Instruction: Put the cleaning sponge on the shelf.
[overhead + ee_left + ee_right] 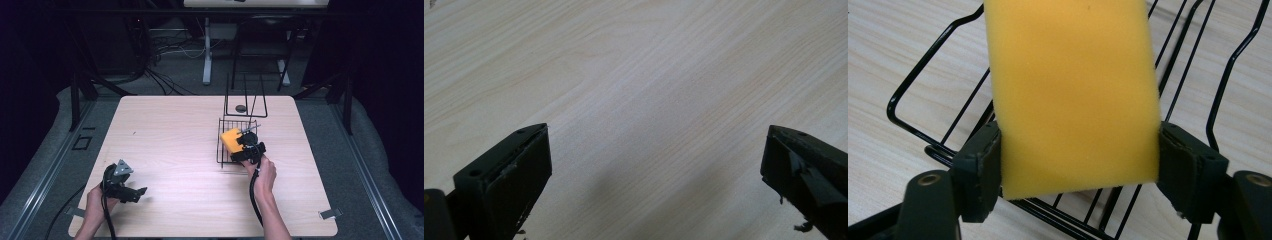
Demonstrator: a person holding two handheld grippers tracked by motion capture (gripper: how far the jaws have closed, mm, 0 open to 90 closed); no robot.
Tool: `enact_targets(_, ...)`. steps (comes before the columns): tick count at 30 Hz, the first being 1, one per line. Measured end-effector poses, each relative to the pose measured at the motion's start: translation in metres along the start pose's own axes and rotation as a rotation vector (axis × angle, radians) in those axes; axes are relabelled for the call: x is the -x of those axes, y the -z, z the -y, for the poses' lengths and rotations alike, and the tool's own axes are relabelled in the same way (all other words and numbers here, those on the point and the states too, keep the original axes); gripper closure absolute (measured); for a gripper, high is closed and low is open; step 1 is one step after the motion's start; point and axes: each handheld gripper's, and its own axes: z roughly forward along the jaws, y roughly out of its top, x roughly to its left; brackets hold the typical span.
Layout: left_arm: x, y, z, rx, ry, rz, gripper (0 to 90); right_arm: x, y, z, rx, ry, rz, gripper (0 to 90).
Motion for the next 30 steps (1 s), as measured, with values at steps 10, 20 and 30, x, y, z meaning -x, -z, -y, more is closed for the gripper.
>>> enact_targets(10,0.001,-0.002,0.0,-0.008,-0.001,0.004,0.1,0.001,0.002,0.002,0.025,-0.013,0.014,10.5)
enact_targets(20,0.001,-0.003,0.001,-0.015,-0.003,0.006,0.1,-0.003,0.025,0.005,0.08,0.018,0.01,6.9)
enact_targets(30,0.002,-0.003,0.001,-0.016,-0.004,0.007,0.1,-0.006,0.052,0.016,0.101,0.058,-0.008,3.9)
